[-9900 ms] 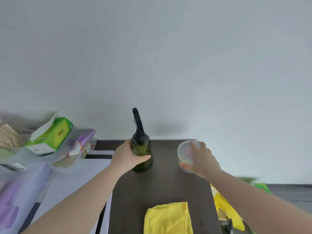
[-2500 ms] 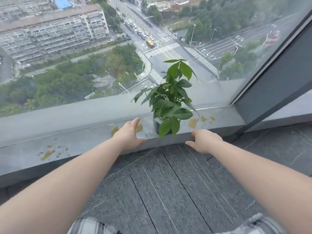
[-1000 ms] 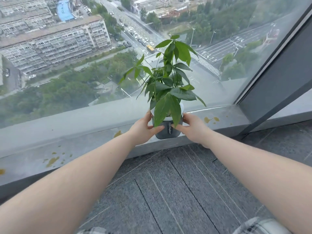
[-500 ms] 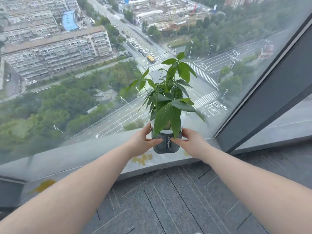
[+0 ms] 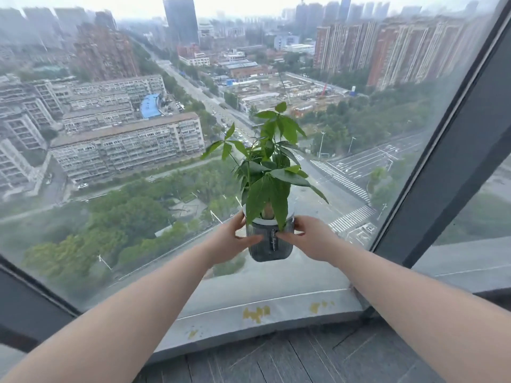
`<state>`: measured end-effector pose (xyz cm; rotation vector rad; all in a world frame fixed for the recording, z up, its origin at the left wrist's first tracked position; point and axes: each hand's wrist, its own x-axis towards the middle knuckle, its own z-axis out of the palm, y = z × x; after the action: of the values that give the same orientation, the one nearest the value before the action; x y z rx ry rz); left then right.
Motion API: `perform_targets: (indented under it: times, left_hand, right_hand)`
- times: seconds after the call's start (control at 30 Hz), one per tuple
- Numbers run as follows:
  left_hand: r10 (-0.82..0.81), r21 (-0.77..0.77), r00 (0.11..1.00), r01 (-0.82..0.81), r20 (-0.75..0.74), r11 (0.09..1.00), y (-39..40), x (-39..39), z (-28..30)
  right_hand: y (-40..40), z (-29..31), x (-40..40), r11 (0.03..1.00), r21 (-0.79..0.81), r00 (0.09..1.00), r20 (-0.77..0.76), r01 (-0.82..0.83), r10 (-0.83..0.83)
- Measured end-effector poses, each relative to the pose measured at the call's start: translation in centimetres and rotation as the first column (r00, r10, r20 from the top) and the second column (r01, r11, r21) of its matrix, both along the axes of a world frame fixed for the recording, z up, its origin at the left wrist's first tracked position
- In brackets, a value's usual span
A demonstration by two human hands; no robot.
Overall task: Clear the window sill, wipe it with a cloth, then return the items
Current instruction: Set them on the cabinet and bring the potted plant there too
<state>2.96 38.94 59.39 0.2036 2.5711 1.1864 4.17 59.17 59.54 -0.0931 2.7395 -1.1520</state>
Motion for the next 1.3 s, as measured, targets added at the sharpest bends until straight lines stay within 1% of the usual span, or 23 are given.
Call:
perform_targets:
  times: [0.1, 0.27, 0.33, 0.4, 0.47, 0.53, 0.6, 0.7, 0.8, 0.9, 1.07, 1.17, 1.3]
  left_hand:
    - [0.054, -0.042, 0.998, -0.056, -0.041, 0.998, -1.3, 2.7, 3.6]
    - [0.261, -0.078, 0.958, -0.271, -0.119, 0.959, -3.8, 11.3, 8.5]
    - [0.360, -0.076, 0.924, -0.371, -0.127, 0.926, -4.9, 15.0, 9.6]
    - [0.445, -0.092, 0.887, -0.456, -0.125, 0.885, -6.1, 19.1, 10.5]
    - [0.515, -0.070, 0.849, -0.524, -0.119, 0.849, -7.2, 23.3, 11.1]
    - [0.585, -0.030, 0.800, -0.593, -0.133, 0.805, -8.4, 27.9, 12.0]
    - [0.639, -0.032, 0.750, -0.652, -0.170, 0.757, -9.9, 33.2, 12.5]
    - [0.726, -0.014, 0.658, -0.743, -0.200, 0.669, -12.5, 41.6, 13.3]
    - [0.815, -0.014, 0.537, -0.837, -0.220, 0.548, -14.6, 50.8, 14.3]
    - [0.883, 0.000, 0.410, -0.907, -0.227, 0.422, -16.1, 61.0, 14.9]
    - [0.945, 0.015, 0.227, -0.971, -0.235, 0.237, -17.7, 80.1, 14.8]
    - [0.962, 0.025, 0.114, -0.992, -0.247, 0.124, -18.1, 91.8, 14.8]
    - [0.966, 0.046, -0.054, -0.998, -0.253, -0.043, -17.2, 108.1, 14.3]
  right_hand:
    - [-1.2, 3.5, 1.4, 0.998, 0.010, 0.996, -0.051, -0.070, 0.070]
    - [-4.1, 8.5, 5.9, 0.953, 0.083, 0.947, -0.118, -0.292, 0.300]
    - [-5.7, 9.8, 8.1, 0.922, 0.061, 0.910, -0.148, -0.383, 0.388]
    - [-7.2, 10.7, 10.9, 0.891, 0.034, 0.881, -0.141, -0.452, 0.452]
    - [-9.0, 11.1, 13.6, 0.860, 0.031, 0.852, -0.124, -0.509, 0.509]
    - [-11.2, 11.7, 16.3, 0.818, 0.031, 0.810, -0.128, -0.574, 0.573]
    - [-13.9, 12.4, 19.9, 0.760, -0.001, 0.754, -0.126, -0.650, 0.645]
    - [-18.3, 13.5, 26.2, 0.661, -0.013, 0.656, -0.139, -0.750, 0.742]
    - [-22.6, 14.5, 33.7, 0.557, 0.010, 0.549, -0.160, -0.830, 0.821]
    - [-26.5, 15.1, 42.5, 0.426, 0.004, 0.421, -0.156, -0.904, 0.894]
    - [-31.8, 15.2, 59.9, 0.260, 0.060, 0.248, -0.158, -0.964, 0.956]
    - [-34.4, 15.0, 71.1, 0.155, 0.020, 0.152, -0.130, -0.988, 0.980]
    - [-36.9, 15.0, 86.9, -0.044, 0.032, -0.049, -0.143, -0.999, 0.988]
